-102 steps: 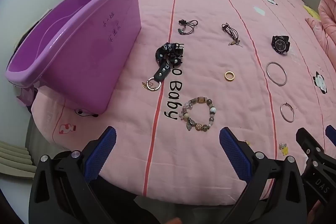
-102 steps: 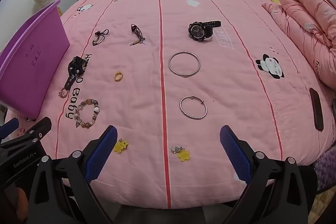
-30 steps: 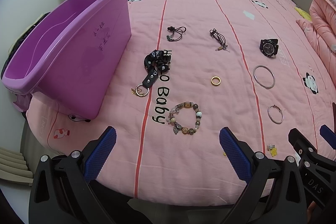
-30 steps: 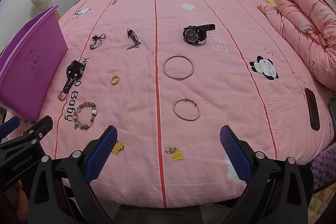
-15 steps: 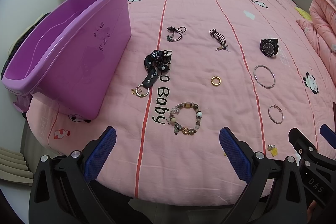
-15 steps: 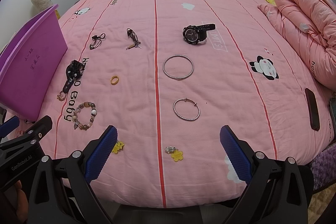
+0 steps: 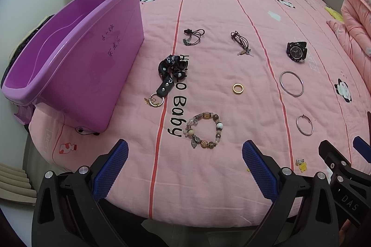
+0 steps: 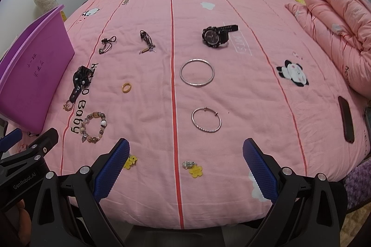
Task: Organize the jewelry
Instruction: 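Grasp the beaded bracelet with the left tool while the right tool grasps the silver bangle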
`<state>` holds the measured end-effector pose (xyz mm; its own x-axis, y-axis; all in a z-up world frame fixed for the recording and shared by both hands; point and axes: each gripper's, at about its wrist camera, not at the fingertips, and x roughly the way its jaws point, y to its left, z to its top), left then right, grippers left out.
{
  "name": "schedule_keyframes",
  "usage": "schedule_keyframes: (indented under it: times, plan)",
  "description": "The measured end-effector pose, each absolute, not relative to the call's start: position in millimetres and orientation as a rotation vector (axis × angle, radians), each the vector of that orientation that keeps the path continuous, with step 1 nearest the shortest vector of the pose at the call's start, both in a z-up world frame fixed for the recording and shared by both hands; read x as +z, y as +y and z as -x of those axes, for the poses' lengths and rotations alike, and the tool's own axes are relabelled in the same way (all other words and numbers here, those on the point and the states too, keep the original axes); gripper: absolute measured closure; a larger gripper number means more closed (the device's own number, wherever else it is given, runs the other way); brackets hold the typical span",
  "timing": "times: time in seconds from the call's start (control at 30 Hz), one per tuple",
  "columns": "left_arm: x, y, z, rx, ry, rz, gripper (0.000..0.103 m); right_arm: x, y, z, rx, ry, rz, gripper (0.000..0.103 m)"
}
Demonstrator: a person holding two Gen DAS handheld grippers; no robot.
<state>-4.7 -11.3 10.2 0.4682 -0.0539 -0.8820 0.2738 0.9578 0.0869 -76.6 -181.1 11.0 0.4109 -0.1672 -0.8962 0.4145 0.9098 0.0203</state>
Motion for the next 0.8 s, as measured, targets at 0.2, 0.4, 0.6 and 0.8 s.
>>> schedule_keyframes:
  times: [0.2,0.4,0.6,0.8]
  plan:
    - [-2.1,-2.2,7.6,-0.215,1.076,-0.218,0.006,-4.5,-196.2,88.9,-0.342,1.106,-0.323,0.009]
    - [-27.6,9.9,17.0,-0.261,1.106,-0.183,0.006,-24.5,-212.2,102.8,-0.315,1.121,-0.379,0.009]
    - [-42.8,12.7,5.2,-0.261,1.117,-0.114,0.006,-41.1,-221.4,102.7,-0.3,1.126,-0.364,0.009]
    - [-59.8,1.2,-13.4,-0.242,1.133,-0.109,0.006,-60.5,-237.5,88.4,-0.307,1.145,-0.372,0.009]
